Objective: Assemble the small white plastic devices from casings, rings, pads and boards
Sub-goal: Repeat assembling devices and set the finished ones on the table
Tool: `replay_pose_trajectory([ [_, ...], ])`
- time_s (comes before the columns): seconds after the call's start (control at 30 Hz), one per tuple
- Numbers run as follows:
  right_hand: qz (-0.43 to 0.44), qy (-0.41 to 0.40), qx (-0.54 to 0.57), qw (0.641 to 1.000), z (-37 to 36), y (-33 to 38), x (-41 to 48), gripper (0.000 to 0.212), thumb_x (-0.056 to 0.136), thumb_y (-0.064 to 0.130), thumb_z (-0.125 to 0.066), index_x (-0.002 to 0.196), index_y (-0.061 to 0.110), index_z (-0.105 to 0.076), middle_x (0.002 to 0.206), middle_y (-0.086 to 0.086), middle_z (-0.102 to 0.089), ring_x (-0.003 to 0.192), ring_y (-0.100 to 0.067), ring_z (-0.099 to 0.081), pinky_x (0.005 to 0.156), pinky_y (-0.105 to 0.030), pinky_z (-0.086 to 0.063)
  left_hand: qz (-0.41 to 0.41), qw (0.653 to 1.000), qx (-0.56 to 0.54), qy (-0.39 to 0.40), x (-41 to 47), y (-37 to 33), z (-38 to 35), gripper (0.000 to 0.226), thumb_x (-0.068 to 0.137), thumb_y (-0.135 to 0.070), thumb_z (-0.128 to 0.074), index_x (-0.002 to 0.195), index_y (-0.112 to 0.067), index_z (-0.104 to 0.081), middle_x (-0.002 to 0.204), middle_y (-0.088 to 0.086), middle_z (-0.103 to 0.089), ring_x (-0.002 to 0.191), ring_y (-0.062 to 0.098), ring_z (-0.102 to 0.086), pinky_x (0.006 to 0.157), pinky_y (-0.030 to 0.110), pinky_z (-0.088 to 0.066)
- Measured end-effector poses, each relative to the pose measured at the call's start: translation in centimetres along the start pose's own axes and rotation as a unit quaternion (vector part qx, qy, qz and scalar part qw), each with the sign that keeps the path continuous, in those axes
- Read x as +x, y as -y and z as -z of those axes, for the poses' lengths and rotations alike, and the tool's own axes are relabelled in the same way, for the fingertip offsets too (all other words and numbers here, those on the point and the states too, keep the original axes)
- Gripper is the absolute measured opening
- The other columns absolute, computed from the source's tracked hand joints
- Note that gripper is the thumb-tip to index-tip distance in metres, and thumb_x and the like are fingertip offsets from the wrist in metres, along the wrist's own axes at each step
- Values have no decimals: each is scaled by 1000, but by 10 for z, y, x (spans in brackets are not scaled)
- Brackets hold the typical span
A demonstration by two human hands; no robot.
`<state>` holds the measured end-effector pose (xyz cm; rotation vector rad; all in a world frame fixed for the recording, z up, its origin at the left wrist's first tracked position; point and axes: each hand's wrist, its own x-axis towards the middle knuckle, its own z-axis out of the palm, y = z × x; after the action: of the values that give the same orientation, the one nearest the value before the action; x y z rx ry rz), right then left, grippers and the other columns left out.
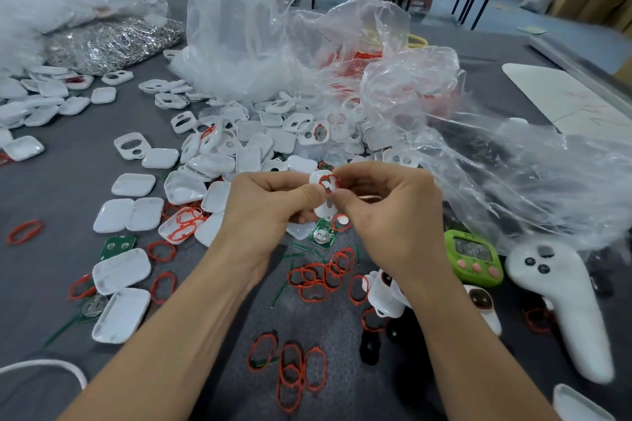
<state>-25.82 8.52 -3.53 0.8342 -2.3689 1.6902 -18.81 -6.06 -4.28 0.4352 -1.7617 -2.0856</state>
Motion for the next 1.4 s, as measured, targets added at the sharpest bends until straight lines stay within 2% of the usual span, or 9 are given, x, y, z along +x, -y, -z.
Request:
replay_pose_trajectory([
  [0.17,-100,-5,97,990,-1,4,3,3,78,26,-83,78,27,-81,66,2,-75,54,-14,-68,56,-38,-61,-46,998,30,9,1,-2,3,25,79,5,-79,75,-19,-84,67,10,-76,52,13,-60,55,22,-53],
  [0.27,-128,-5,64,990,2,1,5,14,81,22,-85,68,23,-79,59,1,-71,47,-11,-62,50,-28,-50,-56,997,54,24,1,-1,3,26,79,5,-80,79,-21,-84,72,10,-78,60,18,-69,59,26,-57],
  [0.37,-150,-14,21,988,3,0,5,15,80,22,-83,66,21,-77,59,2,-71,52,-10,-61,54,-30,-51,-68,992,97,39,-1,0,2,26,79,0,-83,79,-26,-84,70,5,-78,59,10,-69,59,21,-53],
  [0.53,-130,-13,-23,991,5,3,4,19,72,25,-83,60,15,-73,53,2,-65,46,-3,-48,47,-18,-38,-71,987,135,43,-1,1,2,23,78,-5,-86,80,-28,-84,66,4,-76,53,12,-65,57,24,-53],
  [0.73,-85,-20,-35,996,7,3,3,17,74,22,-83,61,17,-73,53,4,-65,47,-4,-52,48,-23,-43,-44,990,129,42,0,1,0,12,79,-6,-85,79,-17,-84,67,6,-76,56,13,-67,56,20,-50],
  [0.9,-51,-27,-39,998,7,3,3,16,74,17,-79,60,20,-72,51,10,-64,46,-3,-53,46,-15,-40,-1,993,88,73,0,1,2,6,82,-4,-81,78,-9,-82,66,12,-74,56,15,-67,56,20,-52],
  [1.1,-51,-10,-39,998,10,1,5,12,74,19,-79,62,19,-74,55,3,-67,53,-18,-62,50,-31,-49,-13,993,97,71,0,3,2,8,80,-3,-83,78,-11,-83,68,12,-76,56,16,-67,56,21,-52],
  [1.23,-55,-1,-36,998,13,-1,6,7,71,23,-78,66,20,-75,56,4,-67,48,-4,-55,49,-26,-47,-23,992,104,72,0,4,2,9,77,-7,-86,78,-16,-84,67,11,-75,57,17,-66,58,23,-53],
  [1.4,-58,-3,-23,998,12,-3,7,2,69,28,-76,70,26,-76,55,6,-67,48,0,-53,48,-22,-46,-23,994,95,45,-1,6,-1,9,77,-4,-85,78,-13,-83,69,11,-76,55,16,-67,56,21,-52],
])
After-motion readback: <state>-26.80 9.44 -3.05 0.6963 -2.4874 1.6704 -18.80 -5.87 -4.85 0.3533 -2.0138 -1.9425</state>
